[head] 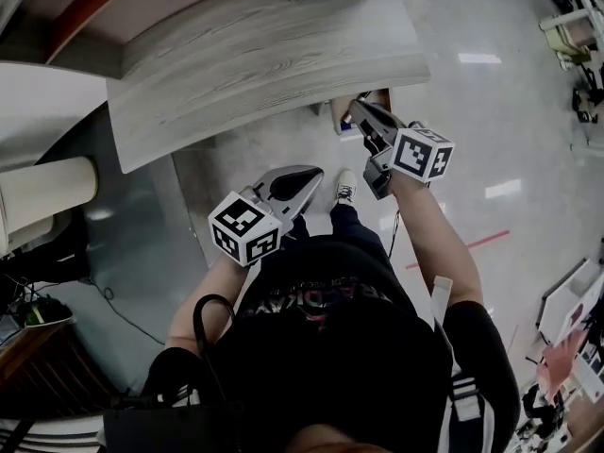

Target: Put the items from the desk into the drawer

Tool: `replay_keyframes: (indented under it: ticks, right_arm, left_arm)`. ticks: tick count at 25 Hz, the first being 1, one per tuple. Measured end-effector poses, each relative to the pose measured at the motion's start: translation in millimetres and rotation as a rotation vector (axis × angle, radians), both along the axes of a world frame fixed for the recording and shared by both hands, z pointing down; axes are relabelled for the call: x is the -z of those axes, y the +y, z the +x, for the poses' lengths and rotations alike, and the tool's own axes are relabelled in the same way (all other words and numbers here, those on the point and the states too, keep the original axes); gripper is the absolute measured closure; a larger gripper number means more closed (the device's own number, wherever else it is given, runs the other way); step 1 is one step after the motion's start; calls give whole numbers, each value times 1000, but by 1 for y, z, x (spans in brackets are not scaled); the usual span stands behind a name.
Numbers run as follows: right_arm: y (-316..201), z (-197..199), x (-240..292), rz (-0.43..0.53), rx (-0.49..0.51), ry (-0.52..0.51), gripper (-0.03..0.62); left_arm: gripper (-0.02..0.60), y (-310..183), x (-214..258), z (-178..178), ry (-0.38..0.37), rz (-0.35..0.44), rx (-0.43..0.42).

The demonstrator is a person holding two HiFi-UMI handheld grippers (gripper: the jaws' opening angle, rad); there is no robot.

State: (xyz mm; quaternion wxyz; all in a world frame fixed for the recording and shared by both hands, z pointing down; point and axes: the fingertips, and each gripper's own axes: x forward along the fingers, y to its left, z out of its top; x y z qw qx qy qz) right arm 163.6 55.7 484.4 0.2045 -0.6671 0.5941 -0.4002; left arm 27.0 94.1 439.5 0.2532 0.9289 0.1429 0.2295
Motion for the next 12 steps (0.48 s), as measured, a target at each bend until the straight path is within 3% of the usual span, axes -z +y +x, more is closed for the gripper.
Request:
replay_keyframes:
  ticks: [6,12]
  right_arm:
    - [-3,-42,72,78,215,260,577]
    - [0,-89,110,100,389,485,577]
  left_arm:
    - [571,-19,24,2,58,39,53]
    - [571,-43,36,-2,87,59,104]
